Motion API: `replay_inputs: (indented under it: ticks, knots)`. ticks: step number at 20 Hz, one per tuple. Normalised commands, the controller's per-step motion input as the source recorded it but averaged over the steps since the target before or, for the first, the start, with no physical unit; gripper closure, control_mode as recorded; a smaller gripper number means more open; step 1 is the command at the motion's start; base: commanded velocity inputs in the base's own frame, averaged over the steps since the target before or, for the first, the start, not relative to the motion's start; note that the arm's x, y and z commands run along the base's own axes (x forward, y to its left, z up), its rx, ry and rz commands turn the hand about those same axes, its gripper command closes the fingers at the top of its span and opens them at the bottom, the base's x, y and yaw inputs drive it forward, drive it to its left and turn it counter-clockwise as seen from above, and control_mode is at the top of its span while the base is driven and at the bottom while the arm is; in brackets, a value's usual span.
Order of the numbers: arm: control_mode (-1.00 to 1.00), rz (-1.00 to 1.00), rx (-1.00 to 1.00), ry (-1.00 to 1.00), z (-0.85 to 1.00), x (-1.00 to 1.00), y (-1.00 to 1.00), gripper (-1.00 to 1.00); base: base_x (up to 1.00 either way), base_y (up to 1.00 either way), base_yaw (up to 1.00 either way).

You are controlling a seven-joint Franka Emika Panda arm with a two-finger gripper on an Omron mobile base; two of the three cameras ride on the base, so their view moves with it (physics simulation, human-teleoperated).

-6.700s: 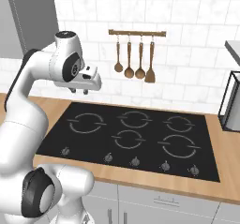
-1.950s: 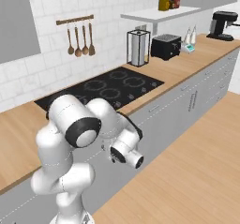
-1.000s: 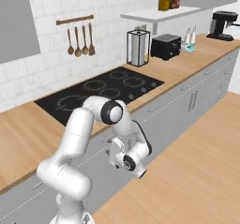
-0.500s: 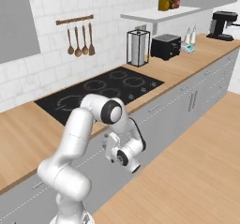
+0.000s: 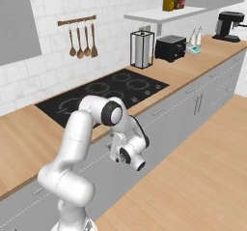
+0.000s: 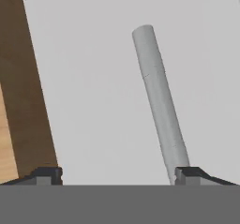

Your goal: Take a straw from the drawer in front and place it inside the glass cup on the dining counter.

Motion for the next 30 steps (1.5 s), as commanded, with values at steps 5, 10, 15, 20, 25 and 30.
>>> replay_inputs:
  ticks: [5,10,15,20,25,30]
  knots:
    - [-1.00,0.03,0.00,0.05,-0.45,0.31,0.00,-1.00,0.00,0.00,0.00]
    - [-1.00,0.09,0.01,0.03,-0.45,0.38,0.00,-1.00,0.00,0.00,0.00]
    - [-1.00,0.11,0.04,0.02,-0.10,0.59,0.00,-1.00,0.00,0.00,0.00]
    - [-1.00,0.05,0.01,0.01,-0.09,0.32,0.07,1.00,0.00,0.00,0.00]
    - [-1.00,0.01,0.00,0.00,-0.10,-0.02,0.14,1.00,0.00,0.00,0.00]
    - [-1.00,0.00,0.01,-0.02,-0.04,-0.16,-0.01,1.00,0.00,0.00,0.00]
